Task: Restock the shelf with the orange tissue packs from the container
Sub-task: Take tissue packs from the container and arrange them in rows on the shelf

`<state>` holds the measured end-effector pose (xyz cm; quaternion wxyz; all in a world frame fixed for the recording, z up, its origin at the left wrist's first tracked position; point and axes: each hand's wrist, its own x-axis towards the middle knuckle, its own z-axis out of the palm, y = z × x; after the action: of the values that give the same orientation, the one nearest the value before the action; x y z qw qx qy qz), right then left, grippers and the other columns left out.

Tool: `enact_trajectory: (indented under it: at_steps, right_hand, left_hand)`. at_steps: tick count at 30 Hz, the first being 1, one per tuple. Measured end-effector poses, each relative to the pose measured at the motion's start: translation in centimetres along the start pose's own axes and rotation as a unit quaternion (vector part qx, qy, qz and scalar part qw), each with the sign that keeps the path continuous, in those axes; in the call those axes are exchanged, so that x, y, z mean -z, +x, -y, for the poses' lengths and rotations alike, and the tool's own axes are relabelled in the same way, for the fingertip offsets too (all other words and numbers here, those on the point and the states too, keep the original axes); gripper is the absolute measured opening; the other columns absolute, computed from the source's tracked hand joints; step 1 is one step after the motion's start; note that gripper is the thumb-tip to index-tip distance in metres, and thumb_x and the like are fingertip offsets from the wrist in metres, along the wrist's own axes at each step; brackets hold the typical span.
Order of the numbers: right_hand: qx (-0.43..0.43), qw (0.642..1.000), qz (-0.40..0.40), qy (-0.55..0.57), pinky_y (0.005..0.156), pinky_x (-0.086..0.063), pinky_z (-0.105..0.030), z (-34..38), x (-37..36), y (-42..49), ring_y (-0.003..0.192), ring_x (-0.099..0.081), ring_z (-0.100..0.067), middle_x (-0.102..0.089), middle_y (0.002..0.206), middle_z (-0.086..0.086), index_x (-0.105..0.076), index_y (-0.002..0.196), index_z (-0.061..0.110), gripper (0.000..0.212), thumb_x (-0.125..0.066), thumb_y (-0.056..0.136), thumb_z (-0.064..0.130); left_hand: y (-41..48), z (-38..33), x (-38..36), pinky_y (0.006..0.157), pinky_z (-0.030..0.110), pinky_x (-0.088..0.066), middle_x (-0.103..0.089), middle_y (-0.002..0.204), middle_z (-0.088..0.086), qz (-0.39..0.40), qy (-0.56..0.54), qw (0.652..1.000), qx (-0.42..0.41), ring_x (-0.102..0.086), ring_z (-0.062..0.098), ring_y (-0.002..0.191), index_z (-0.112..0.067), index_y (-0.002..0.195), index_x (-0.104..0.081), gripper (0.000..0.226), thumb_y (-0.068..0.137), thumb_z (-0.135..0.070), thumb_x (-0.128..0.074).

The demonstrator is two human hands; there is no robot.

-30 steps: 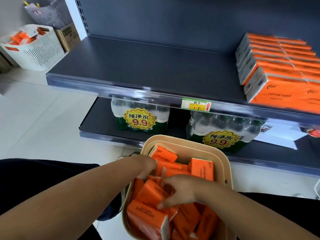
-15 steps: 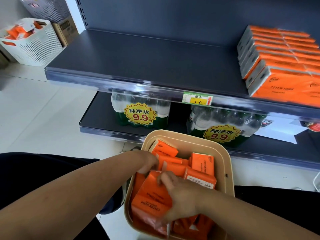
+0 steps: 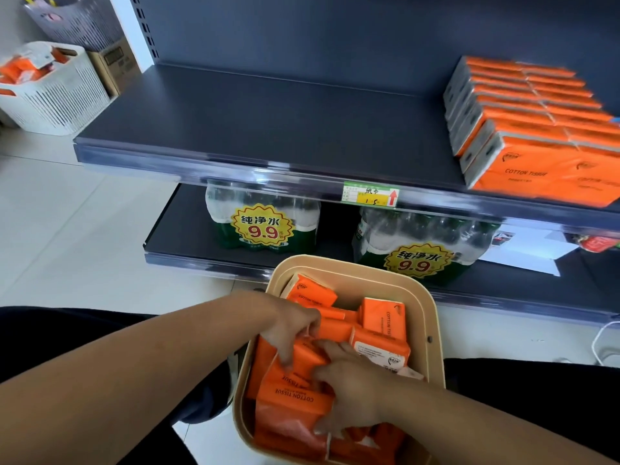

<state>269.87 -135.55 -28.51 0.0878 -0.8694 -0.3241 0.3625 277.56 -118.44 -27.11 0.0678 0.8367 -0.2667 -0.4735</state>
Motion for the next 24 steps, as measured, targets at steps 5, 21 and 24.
enact_trajectory:
  at_steps: [5, 21, 24]
  right_hand:
    - [-0.028, 0.999, -0.001, 0.044, 0.106, -0.029, -0.045, -1.2, 1.7, -0.4, 0.132, -0.027, -0.025, -0.026, 0.142, -0.001, -0.058, 0.109, 0.028, 0.044, -0.076, 0.074, 0.047]
    - [-0.003, 0.894, -0.165, 0.417, 0.082, -0.054, -0.023, -6.4, 11.4, -4.7, 0.093, -0.066, -0.008, -0.061, 0.103, 0.005, -0.065, 0.1, 0.015, 0.027, -0.08, 0.078, 0.019]
    - [0.012, 0.855, -0.206, 0.476, 0.077, -0.054, -0.027, -7.1, 12.7, -5.8, 0.091, -0.069, -0.016, -0.068, 0.095, 0.002, -0.064, 0.103, 0.013, 0.035, -0.077, 0.072, 0.023]
  left_hand:
    - [-0.2, 0.5, 0.1, 0.085, 0.029, -0.043, -0.054, 0.121, -0.002, 0.013, 0.011, 1.0, 0.022, -0.052, 0.02, 0.109, -0.024, 0.129, -0.05, 0.06, 0.077, -0.038, -0.077]
    - [-4.0, 2.1, 6.6, 0.097, 0.038, -0.051, -0.07, 0.109, 0.007, -0.115, -0.416, 0.899, -0.069, -0.066, 0.019, 0.101, -0.019, 0.121, -0.059, 0.034, 0.089, -0.016, -0.069]
    - [-4.3, 1.4, 7.7, 0.097, 0.037, -0.051, -0.071, 0.114, 0.005, -0.163, -0.439, 0.88, -0.083, -0.066, 0.022, 0.108, -0.022, 0.121, -0.059, 0.034, 0.09, -0.014, -0.066]
